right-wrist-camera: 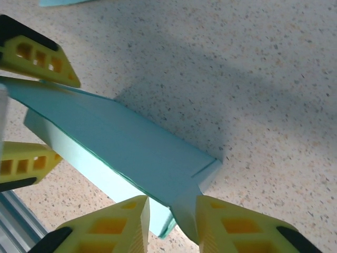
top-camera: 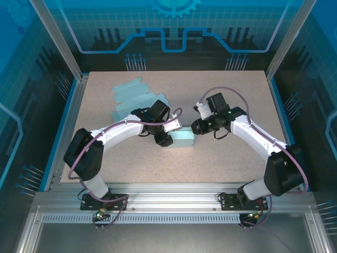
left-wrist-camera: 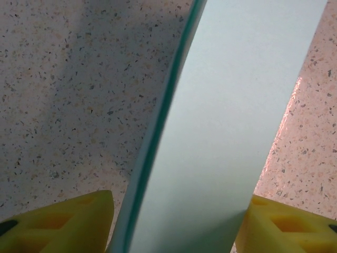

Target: Fold the paper box

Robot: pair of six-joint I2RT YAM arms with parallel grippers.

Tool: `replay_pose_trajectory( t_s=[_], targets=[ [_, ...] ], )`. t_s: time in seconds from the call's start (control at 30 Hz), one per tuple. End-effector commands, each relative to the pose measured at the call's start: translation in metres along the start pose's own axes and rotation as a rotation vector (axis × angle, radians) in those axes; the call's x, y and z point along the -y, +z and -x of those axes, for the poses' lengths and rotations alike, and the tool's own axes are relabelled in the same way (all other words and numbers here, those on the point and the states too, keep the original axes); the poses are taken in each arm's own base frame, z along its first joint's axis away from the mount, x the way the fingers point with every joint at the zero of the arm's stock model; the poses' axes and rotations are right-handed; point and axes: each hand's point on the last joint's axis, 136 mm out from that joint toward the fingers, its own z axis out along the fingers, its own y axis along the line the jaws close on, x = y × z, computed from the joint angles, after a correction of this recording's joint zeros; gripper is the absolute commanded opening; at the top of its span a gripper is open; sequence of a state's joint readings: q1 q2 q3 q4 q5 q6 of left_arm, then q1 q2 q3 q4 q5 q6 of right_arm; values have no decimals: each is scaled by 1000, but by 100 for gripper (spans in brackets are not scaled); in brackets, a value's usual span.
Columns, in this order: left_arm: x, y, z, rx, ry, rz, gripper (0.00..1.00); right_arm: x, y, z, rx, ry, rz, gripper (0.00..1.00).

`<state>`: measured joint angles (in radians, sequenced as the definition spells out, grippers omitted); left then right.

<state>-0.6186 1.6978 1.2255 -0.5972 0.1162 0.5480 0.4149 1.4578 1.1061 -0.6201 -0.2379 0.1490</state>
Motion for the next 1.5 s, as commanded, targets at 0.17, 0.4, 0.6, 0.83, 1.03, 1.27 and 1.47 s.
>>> replay_pose_trajectory(
  t_s=[0.17,0.4,0.6,0.83,1.03,1.27,1.47],
  targets=[
    [-1,0,-3,-1,-23,8,60,1,-3,-7,-38,28,-64,31],
    [-1,1,0,5,-30,14,58,-12,-6,-2,-16,60,-34,23],
    [1,4,2,9,-26,21,57,-25,-5,3,-3,89,17,17],
    [3,8,4,2,-18,26,57,-30,3,5,-2,133,56,13],
    [2,7,5,8,-18,35,58,-27,7,3,-15,133,27,10],
    [-8,-8,17,77,-30,112,64,-7,9,-5,-39,127,-79,7],
    [-15,-22,21,132,-49,178,65,-14,10,-2,-29,140,-41,7]
  ],
)
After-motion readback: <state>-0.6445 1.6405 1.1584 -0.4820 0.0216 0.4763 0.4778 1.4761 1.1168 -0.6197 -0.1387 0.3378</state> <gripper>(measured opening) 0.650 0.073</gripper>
